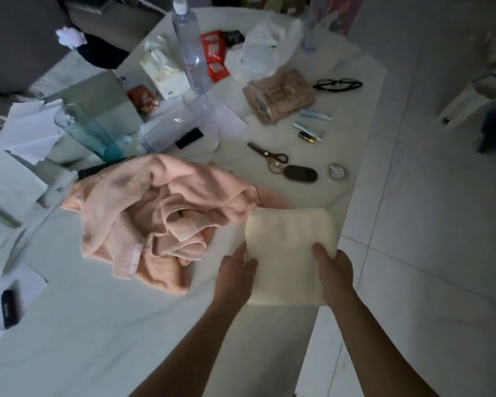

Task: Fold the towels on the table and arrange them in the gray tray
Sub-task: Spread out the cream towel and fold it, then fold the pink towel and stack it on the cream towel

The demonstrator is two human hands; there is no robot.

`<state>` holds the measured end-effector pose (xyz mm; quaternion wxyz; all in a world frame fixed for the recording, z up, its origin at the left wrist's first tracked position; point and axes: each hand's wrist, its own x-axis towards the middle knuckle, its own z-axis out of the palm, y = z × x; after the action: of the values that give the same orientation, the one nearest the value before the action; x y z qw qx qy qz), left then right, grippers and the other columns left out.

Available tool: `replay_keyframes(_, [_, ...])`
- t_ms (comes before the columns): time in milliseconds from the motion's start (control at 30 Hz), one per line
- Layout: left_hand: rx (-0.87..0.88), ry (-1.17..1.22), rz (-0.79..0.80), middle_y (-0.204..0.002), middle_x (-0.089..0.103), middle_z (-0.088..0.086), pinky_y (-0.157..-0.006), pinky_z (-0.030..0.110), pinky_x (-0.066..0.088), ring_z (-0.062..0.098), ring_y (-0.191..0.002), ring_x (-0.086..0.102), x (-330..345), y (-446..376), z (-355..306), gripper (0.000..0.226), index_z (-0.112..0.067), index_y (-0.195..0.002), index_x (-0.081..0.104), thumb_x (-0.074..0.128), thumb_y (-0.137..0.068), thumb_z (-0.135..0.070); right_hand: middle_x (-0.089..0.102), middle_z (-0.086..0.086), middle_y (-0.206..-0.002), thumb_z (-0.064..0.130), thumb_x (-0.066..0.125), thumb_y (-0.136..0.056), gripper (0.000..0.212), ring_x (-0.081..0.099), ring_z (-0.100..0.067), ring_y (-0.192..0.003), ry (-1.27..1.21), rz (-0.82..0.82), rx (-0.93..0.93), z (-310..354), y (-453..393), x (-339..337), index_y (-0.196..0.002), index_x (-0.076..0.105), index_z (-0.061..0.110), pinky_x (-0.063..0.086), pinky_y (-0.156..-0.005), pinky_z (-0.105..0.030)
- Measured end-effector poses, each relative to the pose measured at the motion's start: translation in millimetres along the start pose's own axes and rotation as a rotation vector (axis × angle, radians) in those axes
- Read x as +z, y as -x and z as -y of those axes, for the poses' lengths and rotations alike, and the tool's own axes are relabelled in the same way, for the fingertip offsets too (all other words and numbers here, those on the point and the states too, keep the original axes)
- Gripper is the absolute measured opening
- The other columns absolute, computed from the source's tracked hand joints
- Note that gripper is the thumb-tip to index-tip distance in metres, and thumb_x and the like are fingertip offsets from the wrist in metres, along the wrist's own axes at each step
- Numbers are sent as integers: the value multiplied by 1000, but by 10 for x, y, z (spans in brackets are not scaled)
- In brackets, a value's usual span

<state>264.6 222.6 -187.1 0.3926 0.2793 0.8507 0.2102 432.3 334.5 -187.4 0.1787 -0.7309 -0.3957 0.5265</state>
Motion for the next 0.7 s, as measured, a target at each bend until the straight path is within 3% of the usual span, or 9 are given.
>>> replay_keyframes(100, [14,26,-106,-119,60,12,-95,35,44,30,-111,60,28,-264,-284,49,-29,-146,46,53,-99,-36,64,-10,-106,44,64,-89,49,60,-30,-92,-11,-29,-63,207,-293,27,-117,59,4,48,-77,-37])
replay_keyframes(233, [83,169,-117,-121,65,6,-96,34,50,21,-107,62,-113,-344,-553,40,-25,-139,56,54,-99,-24,60,-8,-108,44,64,-90,50,57,-29,-91,15,-49,-118,398,-406,-47,-122,54,6,46,-74,-36])
replay_keyframes(367, [288,20,-475,-127,63,8,-105,42,44,26,-116,58,-581,-212,-411,40,-16,-124,67,62,-87,-3,48,-23,-134,28,78,-77,72,50,-42,-114,406,-107,-352,511,-242,-145,-137,45,4,50,-91,-57])
replay_keyframes(433, [195,-177,-658,-145,47,14,-116,50,26,36,-136,39,-1007,-298,-215,52,-19,-135,58,64,-84,-8,38,-25,-146,18,80,-73,82,39,-46,-127,576,-168,-559,545,-94,-92,-143,40,6,40,-101,-61])
replay_keyframes(500, [-15,-313,-600,-164,18,11,-119,55,11,35,-150,14,-1459,-411,39,71,-26,-153,32,64,-90,-25,37,-25,-148,9,81,-71,80,35,-46,-131,679,-123,-764,568,106,63,-141,44,6,34,-103,-62])
replay_keyframes(533, [-94,-406,-506,-166,10,10,-118,58,13,35,-150,12,-1636,-464,149,77,-29,-156,22,63,-91,-33,40,-24,-146,8,81,-70,75,37,-45,-131,704,-62,-853,567,232,169,-138,48,6,35,-103,-61])
replay_keyframes(567, [-128,-511,-432,-164,16,12,-116,59,19,38,-146,20,-1751,-509,246,76,-32,-155,23,63,-91,-37,46,-23,-143,7,81,-71,69,41,-44,-128,700,13,-938,553,371,286,-134,53,5,37,-102,-59])
replay_keyframes(633, [-120,-615,-377,-140,49,16,-107,55,31,38,-124,49,-1834,-542,344,55,-24,-142,45,60,-91,-36,59,-20,-131,5,79,-74,53,54,-38,-119,636,192,-1065,490,675,527,-124,61,3,44,-98,-50])
replay_keyframes(700, [-65,-540,-426,-108,69,11,-101,49,38,33,-103,64,-1791,-476,332,26,-17,-112,65,56,-91,-29,67,-12,-121,7,73,-83,39,62,-25,-108,548,405,-992,465,940,760,-121,64,4,46,-93,-31])
